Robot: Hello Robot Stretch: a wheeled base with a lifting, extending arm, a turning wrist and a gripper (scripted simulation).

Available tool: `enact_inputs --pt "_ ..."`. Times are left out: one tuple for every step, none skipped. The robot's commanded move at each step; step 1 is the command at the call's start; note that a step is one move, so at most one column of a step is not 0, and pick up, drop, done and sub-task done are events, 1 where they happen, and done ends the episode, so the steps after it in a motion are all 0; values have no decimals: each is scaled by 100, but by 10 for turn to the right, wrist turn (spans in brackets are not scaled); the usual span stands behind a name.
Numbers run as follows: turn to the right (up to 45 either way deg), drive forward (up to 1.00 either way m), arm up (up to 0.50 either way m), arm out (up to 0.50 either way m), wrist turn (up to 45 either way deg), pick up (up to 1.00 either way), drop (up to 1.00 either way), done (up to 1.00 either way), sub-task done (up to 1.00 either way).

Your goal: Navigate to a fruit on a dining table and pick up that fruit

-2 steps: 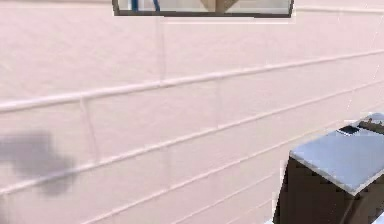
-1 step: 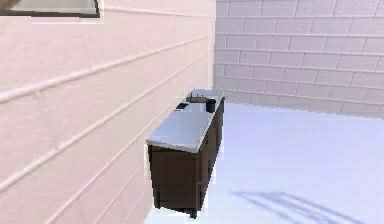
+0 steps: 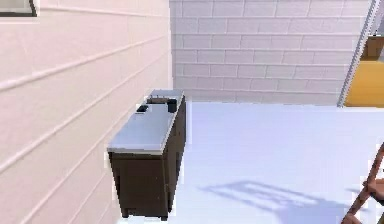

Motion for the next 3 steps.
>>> enact_inputs --pt "0 75 0 0 0 0 0 0 0" --pt "-450 0 0 0 0 0 0 0 0" --pt "-450 0 0 0 0 0 0 0 0"
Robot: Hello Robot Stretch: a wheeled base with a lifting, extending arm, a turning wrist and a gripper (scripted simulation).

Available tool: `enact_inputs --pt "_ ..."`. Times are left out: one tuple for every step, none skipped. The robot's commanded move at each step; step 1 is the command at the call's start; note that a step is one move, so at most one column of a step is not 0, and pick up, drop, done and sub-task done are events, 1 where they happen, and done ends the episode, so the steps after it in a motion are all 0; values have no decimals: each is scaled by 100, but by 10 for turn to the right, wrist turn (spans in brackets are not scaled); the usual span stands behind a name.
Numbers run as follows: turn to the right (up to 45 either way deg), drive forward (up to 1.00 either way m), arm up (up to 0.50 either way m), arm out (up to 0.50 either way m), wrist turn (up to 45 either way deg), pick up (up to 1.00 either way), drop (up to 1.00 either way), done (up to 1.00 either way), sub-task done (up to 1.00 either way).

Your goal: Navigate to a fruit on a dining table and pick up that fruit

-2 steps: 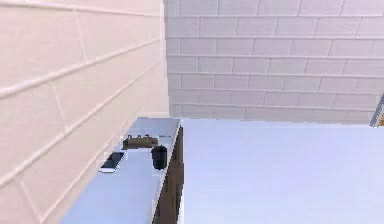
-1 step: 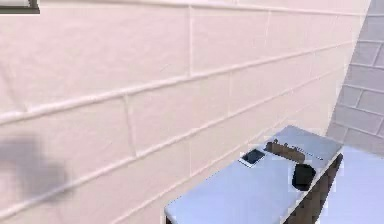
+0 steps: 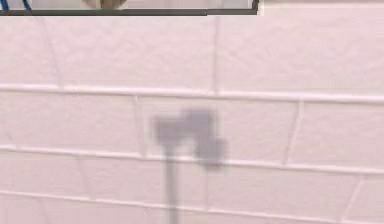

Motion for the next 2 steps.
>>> enact_inputs --pt "-450 0 0 0 0 0 0 0 0" --pt "-390 0 0 0 0 0 0 0 0"
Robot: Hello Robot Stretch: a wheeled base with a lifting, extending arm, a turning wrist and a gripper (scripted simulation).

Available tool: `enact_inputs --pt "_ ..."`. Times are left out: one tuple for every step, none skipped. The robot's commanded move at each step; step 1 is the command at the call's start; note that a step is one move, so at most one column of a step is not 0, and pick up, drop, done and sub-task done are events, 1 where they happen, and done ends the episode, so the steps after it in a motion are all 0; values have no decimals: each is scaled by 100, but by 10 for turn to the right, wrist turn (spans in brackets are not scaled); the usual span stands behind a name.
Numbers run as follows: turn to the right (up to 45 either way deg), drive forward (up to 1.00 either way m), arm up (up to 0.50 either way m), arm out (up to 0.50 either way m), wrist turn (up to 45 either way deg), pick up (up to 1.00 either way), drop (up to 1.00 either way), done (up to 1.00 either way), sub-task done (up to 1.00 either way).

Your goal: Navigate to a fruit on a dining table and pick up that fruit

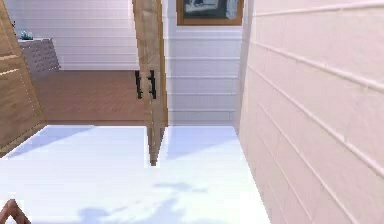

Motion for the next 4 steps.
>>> enact_inputs --pt "0 70 0 0 0 0 0 0 0" --pt "-450 0 0 0 0 0 0 0 0" --pt "-150 0 0 0 0 0 0 0 0" --pt "0 100 0 0 0 0 0 0 0"
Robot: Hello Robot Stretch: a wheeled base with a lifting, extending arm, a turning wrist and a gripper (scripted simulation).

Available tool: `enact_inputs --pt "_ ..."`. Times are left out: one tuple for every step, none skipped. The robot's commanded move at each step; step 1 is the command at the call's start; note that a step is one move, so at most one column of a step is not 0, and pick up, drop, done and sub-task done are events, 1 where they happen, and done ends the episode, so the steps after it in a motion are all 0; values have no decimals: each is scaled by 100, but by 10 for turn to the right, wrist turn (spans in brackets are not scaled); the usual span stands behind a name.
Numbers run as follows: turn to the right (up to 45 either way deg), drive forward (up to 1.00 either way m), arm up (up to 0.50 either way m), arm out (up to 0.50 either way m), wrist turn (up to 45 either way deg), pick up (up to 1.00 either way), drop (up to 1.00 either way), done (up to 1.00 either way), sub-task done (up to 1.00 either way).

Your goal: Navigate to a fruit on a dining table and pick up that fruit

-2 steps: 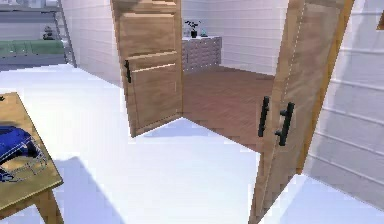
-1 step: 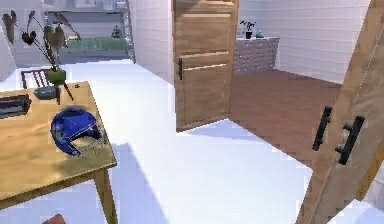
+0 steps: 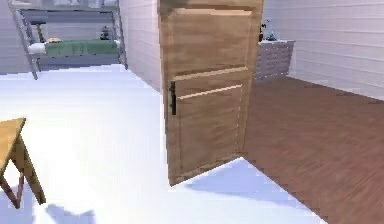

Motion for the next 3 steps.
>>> enact_inputs --pt "-420 0 0 0 0 0 0 0 0" --pt "0 5 0 0 0 0 0 0 0" --pt "120 0 0 0 0 0 0 0 0"
